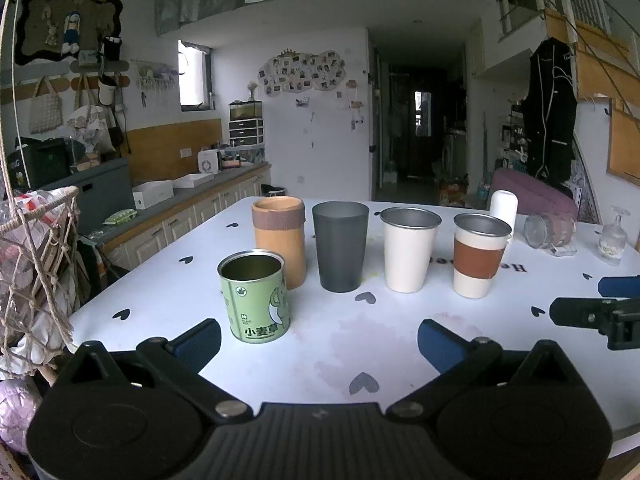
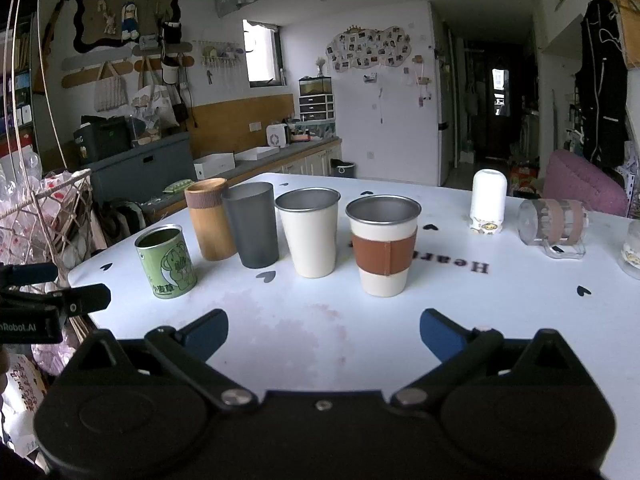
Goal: Flip cup upright
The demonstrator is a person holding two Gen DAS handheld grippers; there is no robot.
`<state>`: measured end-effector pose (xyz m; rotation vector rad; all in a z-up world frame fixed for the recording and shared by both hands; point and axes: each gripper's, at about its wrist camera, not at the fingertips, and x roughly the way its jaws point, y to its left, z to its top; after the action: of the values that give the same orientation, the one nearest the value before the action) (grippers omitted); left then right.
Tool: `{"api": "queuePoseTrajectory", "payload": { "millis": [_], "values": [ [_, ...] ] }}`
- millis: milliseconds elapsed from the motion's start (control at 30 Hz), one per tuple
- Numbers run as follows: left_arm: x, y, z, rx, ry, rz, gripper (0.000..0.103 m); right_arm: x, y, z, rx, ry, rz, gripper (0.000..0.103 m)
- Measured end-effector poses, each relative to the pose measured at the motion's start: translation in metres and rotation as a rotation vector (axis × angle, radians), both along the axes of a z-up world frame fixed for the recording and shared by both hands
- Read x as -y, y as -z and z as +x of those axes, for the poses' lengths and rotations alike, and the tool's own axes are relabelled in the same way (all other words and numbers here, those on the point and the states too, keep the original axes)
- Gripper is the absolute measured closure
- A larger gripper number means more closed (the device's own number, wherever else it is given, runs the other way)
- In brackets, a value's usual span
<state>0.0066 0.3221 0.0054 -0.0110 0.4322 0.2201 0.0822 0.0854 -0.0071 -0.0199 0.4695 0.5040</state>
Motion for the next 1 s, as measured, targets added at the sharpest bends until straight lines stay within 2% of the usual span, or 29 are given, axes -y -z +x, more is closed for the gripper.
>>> {"api": "queuePoseTrajectory", "payload": {
  "millis": [1000],
  "values": [
    [-0.0028, 0.0037, 0.0000, -0.010, -0.005, -0.003, 0.000, 0.0001, -0.0007, 0.0002, -0.001, 0.002, -0.003, 0.000]
  ]
}}
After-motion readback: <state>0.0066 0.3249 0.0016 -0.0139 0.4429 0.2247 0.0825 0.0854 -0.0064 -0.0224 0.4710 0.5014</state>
